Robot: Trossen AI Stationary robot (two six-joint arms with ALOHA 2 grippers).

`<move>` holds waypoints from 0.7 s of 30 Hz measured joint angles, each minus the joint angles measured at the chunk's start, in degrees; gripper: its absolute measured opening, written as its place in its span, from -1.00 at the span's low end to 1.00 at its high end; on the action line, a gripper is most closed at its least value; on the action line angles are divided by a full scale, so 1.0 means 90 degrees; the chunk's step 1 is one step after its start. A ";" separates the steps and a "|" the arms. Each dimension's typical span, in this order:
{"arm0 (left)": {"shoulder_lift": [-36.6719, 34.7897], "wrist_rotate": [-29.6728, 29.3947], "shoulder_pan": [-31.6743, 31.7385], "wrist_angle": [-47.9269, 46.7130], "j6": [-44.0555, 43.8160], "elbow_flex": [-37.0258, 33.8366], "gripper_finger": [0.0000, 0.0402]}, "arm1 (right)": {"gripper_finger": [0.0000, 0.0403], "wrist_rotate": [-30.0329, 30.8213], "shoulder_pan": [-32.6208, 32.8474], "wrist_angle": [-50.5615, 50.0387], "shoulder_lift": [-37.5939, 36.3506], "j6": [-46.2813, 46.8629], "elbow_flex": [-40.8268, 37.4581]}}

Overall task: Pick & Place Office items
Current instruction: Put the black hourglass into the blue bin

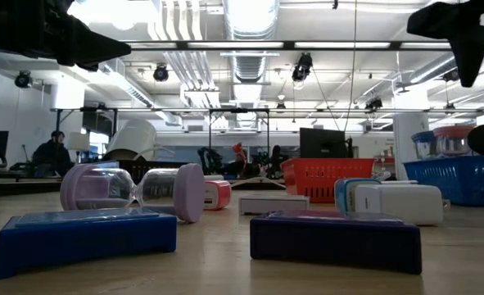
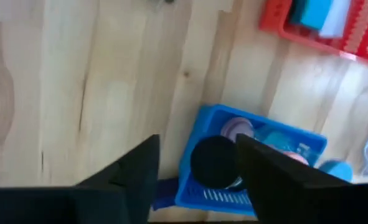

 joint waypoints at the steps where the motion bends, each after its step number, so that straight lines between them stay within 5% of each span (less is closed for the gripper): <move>1: 0.0000 0.0000 0.0000 -0.0001 0.0000 -0.0018 -0.95 | 0.09 -0.0021 -0.0018 0.0011 0.0014 -0.0172 0.0030; 9: 0.0000 -0.0015 -0.0001 -0.0002 0.0129 -0.0085 -0.95 | 0.49 -0.0118 -0.0106 0.0011 0.0321 -0.1468 0.0134; 21: 0.0000 -0.0017 -0.0001 -0.0002 0.0146 -0.0087 -0.95 | 0.45 -0.0130 -0.0167 -0.0468 0.0725 -0.2027 -0.0209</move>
